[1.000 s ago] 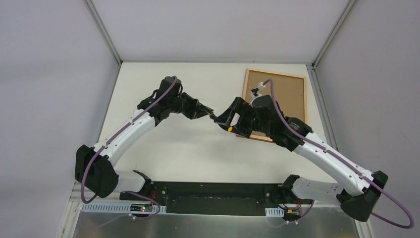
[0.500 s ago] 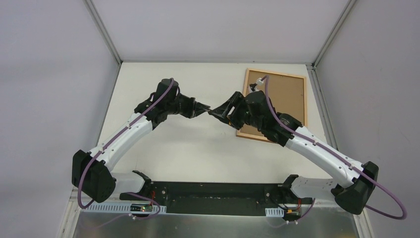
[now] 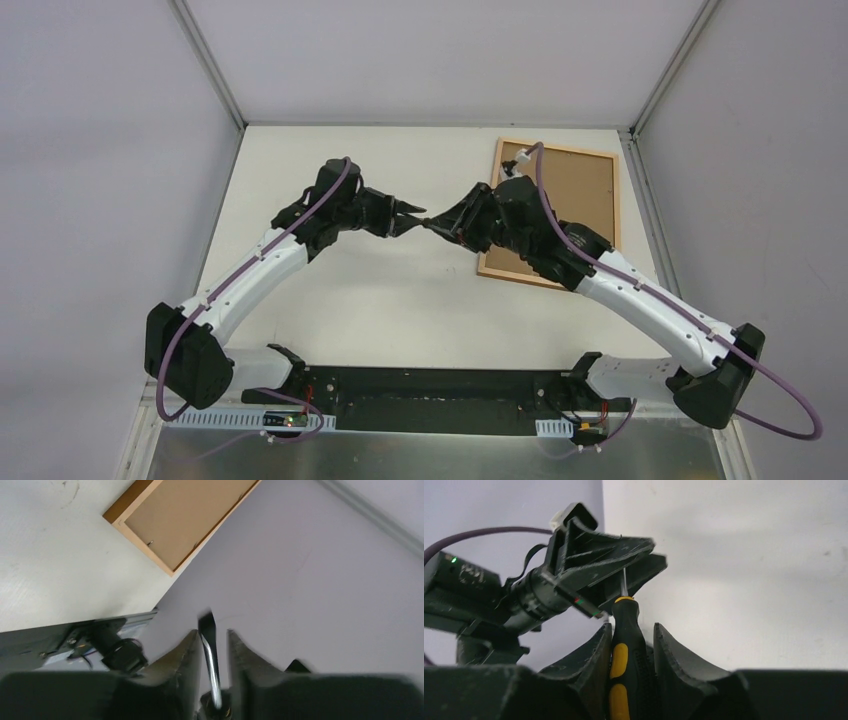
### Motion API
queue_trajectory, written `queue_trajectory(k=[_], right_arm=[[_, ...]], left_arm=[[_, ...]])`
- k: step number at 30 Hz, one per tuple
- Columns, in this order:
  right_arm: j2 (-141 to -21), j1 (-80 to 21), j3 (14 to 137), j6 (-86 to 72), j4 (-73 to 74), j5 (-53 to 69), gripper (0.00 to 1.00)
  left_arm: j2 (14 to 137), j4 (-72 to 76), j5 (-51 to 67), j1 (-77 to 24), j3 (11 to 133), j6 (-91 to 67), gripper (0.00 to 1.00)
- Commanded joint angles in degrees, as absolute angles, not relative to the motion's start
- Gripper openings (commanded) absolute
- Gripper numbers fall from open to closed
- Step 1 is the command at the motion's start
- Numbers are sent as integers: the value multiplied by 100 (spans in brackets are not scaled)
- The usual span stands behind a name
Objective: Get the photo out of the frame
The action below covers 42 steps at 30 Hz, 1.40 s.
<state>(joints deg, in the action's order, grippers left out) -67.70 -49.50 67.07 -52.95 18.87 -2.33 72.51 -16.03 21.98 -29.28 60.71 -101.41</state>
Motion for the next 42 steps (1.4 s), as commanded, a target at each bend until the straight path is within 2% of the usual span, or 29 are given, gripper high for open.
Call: queue_trajectory(k=[1, 2, 3, 5, 8, 11, 19, 26, 30, 34, 42], right_arm=[[-6796, -4862, 7194, -4687, 3139, -1178, 0], [-6703, -4779, 7186, -4588, 3397, -1315, 0], [-6627, -4667, 7144, -4498, 3647, -1381, 0], [-6464, -4284, 7032, -4274, 4094, -1358, 0], [-6258, -3643, 6820, -3761, 4564, -1060, 0], [-6305, -2890, 6797, -3197, 4793, -574, 0], [-7182, -2196, 7338, -2172, 5037, -255, 0], [-7649, -2119, 8000, -2031, 5697, -1074, 0], [-7461, -2118, 8120, -1960, 6157, -1431, 0], [-6883, -2099, 7834, -1867, 6143, -1604, 0], [-6228, -2069, 7466, -1908, 6284, -1313, 0]], left_arm=[[7139, -1717, 2212, -2962, 6155, -10126, 46], [7137, -1846, 2202, -2962, 6125, -9970, 62], [7132, -1984, 2191, -2939, 6114, -9749, 69], [7104, -2248, 2144, -2869, 6108, -9291, 76], [7120, -2534, 2097, -2697, 6174, -8417, 80], [7564, -2690, 2493, -2668, 6489, -7423, 79], [9066, -2837, 3210, -3241, 7262, -5901, 72], [10673, -2858, 2936, -3909, 8690, -4863, 70], [11495, -2857, 2370, -4202, 9473, -4500, 68], [12352, -2856, 1927, -4305, 10065, -4341, 62], [13133, -2788, 1963, -4428, 10627, -4192, 58]])
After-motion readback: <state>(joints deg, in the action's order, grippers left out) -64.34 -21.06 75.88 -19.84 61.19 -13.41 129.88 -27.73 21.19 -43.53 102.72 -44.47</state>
